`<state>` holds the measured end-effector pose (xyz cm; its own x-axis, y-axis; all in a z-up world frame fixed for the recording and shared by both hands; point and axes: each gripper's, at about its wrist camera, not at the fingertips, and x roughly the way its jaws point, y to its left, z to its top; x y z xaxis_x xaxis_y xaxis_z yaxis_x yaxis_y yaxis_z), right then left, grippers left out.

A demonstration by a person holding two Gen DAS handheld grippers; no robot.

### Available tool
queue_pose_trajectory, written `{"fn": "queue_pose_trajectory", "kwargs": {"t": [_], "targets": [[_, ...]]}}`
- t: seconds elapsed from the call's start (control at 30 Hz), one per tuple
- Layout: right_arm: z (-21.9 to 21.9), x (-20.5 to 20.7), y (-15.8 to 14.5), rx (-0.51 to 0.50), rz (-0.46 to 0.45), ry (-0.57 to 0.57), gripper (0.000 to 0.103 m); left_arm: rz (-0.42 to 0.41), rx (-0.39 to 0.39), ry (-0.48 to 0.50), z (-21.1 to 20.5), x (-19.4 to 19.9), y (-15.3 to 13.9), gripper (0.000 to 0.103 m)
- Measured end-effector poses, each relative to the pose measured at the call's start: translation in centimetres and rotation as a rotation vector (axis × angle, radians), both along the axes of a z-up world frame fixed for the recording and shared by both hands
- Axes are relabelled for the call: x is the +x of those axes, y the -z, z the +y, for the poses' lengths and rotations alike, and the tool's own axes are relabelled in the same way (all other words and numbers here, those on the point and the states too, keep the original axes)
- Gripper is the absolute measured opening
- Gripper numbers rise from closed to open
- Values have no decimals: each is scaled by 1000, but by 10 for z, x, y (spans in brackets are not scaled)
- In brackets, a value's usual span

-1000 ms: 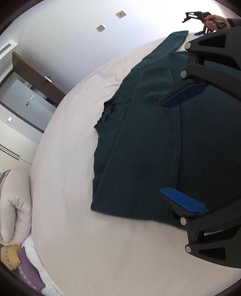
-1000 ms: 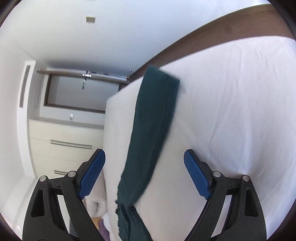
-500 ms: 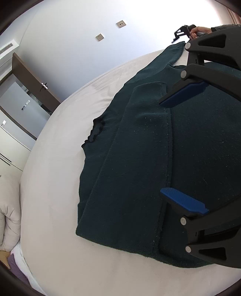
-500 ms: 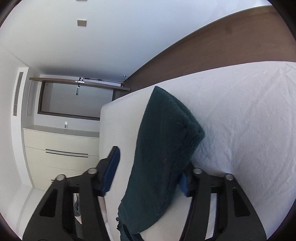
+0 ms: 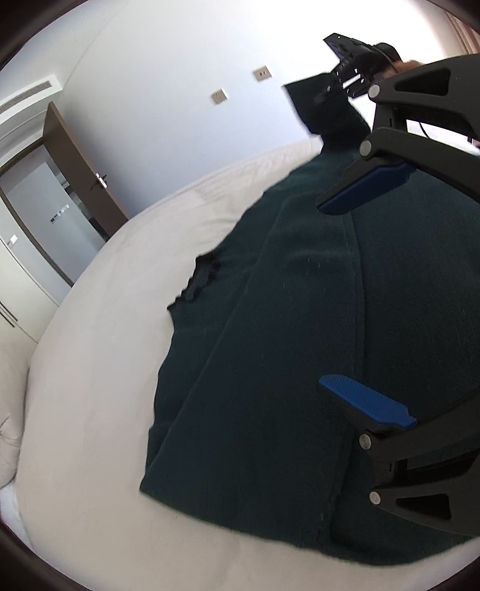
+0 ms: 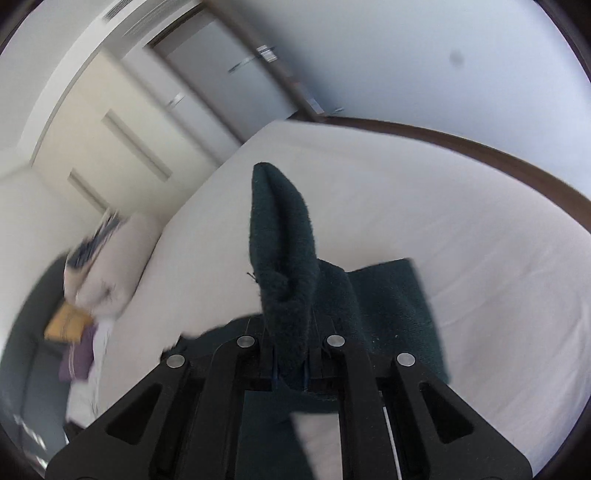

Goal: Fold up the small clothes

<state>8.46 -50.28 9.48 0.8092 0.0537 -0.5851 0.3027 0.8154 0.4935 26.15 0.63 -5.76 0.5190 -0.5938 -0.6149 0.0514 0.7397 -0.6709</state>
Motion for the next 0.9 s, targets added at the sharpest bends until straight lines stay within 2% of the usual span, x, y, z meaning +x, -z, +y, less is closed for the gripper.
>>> {"fn": "queue_pose_trajectory", "kwargs": {"t": [0.1,0.17,0.27,0.37,0.47,0.57,0.6,0.67,0.7,0.73,0.77,0.8,0.83,0.9], "targets": [[130,34,17,-156,54,-252,8,31,-108,51,-11,7,4,91],[202,43,50,-224,119,-370,8,78,-146,80,-19,12,11,91],[260,31,97,-221,188,-429,8,103,-192,111,-32,14,15,91],[274,45,124,-212,209,-445,8,120,-250,128,-43,19,19,91],[270,50,134,-216,224,-456,9,145,-282,139,-59,27,25,96],[254,57,137,-183,239,-470,15,203,-292,158,-70,34,33,97],[247,57,135,-180,243,-478,21,215,-301,165,-74,34,34,97],[243,56,134,-185,242,-507,39,214,-290,169,-80,33,34,97],[236,51,121,-186,234,-519,57,211,-287,169,-82,32,34,97],[237,45,119,-184,221,-528,62,210,-291,169,-85,32,35,97],[238,38,118,-188,219,-529,63,213,-293,168,-85,32,36,92],[237,32,116,-190,226,-527,63,221,-298,168,-86,33,37,81],[234,24,116,-183,235,-526,63,235,-307,172,-87,34,39,74],[221,5,111,-132,245,-512,63,265,-309,190,-88,34,43,45]]}}
